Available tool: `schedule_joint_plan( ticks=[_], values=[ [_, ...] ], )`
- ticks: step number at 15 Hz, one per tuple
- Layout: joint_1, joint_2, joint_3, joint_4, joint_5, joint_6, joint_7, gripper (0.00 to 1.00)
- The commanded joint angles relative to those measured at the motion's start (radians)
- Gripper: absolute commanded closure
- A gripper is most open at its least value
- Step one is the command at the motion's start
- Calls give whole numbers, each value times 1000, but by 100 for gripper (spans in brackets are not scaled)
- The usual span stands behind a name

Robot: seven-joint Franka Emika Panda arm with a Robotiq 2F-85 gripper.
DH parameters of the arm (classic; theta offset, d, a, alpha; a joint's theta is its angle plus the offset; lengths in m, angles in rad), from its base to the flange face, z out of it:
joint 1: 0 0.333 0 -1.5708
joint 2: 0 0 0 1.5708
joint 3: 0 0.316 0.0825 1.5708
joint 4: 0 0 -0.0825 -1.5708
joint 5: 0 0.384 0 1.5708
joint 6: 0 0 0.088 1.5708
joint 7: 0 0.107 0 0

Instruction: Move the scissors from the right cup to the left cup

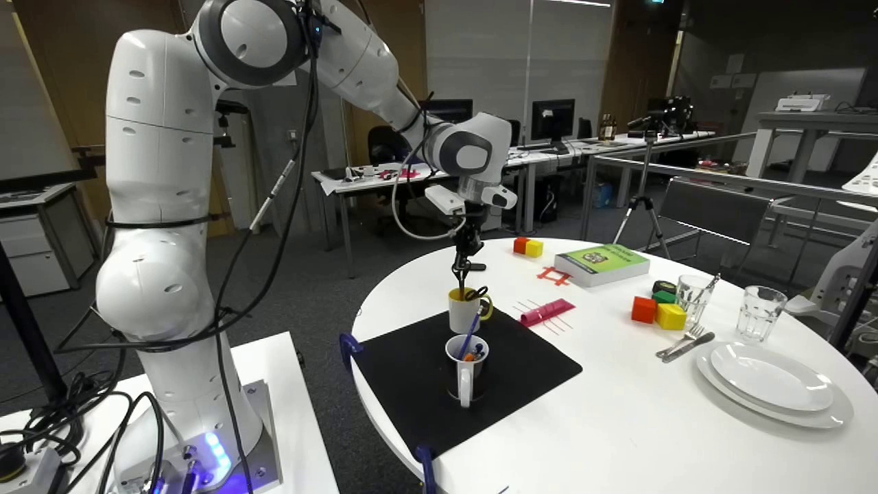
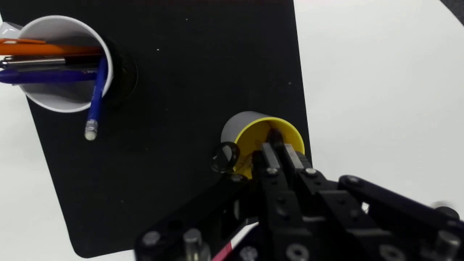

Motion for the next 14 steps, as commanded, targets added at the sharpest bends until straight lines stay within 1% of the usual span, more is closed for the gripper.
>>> schedule_joint_plan(
  ticks=[1, 8, 14],
  values=[
    [-8, 6, 1, -11, 42, 41, -42, 98],
    [-24, 35, 9, -8, 123, 105, -132, 98],
    [-33, 53, 10, -3, 147, 112, -187, 98]
  ],
)
